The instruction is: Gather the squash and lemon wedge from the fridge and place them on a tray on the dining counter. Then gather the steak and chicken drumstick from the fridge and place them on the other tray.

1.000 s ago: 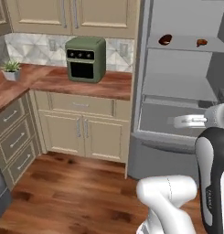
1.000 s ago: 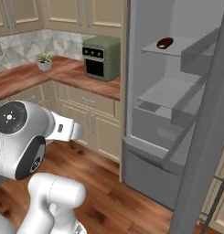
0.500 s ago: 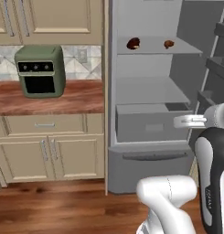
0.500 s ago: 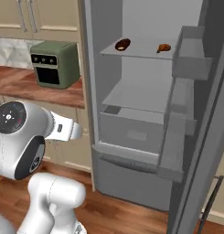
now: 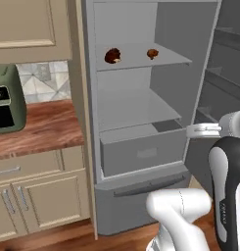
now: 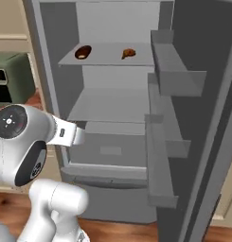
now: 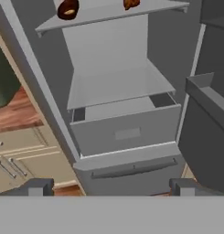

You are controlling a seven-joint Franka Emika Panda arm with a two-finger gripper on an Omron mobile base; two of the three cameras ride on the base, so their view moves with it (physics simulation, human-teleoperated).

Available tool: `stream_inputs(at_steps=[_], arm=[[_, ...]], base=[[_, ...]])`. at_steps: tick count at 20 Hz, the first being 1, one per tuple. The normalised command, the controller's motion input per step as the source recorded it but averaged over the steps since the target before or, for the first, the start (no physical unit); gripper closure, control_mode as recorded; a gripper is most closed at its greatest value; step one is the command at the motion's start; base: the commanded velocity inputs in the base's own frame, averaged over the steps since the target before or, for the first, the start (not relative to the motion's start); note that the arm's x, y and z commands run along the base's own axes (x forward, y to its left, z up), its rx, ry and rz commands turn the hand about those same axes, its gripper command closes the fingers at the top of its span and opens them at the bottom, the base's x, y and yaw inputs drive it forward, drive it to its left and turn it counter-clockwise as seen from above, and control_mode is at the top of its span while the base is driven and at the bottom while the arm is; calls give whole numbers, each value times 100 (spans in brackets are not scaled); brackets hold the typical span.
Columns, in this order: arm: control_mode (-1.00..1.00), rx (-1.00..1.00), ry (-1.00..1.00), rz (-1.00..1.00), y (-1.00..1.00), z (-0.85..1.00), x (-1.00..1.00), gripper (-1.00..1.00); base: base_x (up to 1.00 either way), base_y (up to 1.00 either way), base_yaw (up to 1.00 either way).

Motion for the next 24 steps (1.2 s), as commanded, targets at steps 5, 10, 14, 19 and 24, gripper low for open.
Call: stream_inputs(at_steps=[5, 10, 14, 19, 24], arm=[[100, 0, 0, 0, 0, 0, 0, -100], [100, 0, 0, 0, 0, 0, 0, -100], [100, 0, 0, 0, 0, 0, 0, -100], [100, 0, 0, 0, 0, 0, 0, -100], [100, 0, 0, 0, 0, 0, 0, -100]], base=[[51, 39, -34], [46, 42, -25], [48, 48, -16], [45, 44, -11], [55, 30, -7]])
